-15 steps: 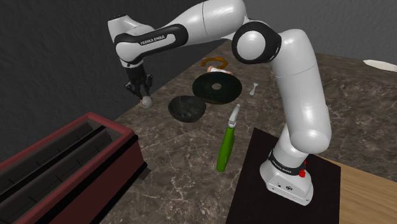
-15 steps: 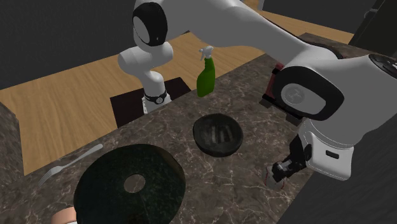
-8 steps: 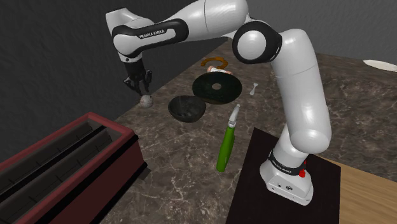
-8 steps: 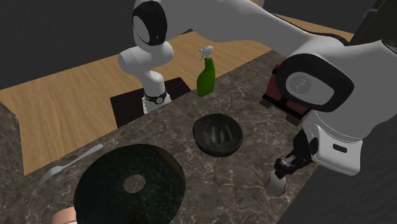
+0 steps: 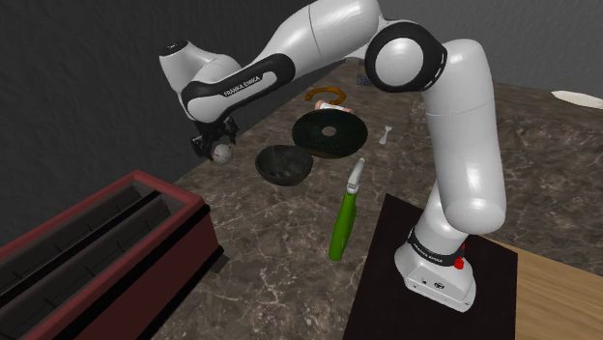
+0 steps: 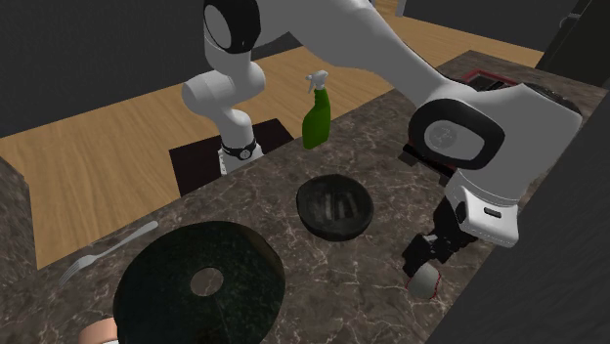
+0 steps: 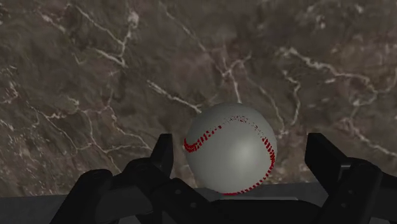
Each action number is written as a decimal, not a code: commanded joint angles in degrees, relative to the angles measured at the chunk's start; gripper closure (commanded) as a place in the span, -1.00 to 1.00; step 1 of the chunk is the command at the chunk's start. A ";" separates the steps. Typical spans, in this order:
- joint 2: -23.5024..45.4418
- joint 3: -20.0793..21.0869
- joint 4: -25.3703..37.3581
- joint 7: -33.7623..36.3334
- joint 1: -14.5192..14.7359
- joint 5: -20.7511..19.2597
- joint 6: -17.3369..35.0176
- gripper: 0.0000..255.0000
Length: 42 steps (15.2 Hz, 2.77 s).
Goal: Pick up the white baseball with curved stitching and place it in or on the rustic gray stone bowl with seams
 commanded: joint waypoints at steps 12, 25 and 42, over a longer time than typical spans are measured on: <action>1.00 -0.32 -1.27 0.33 -0.28 -0.51 2.33 1.00; -0.33 -0.08 0.53 -0.66 -0.29 0.09 -0.65 1.00; -2.68 0.40 9.90 -3.94 0.16 1.49 -11.92 1.00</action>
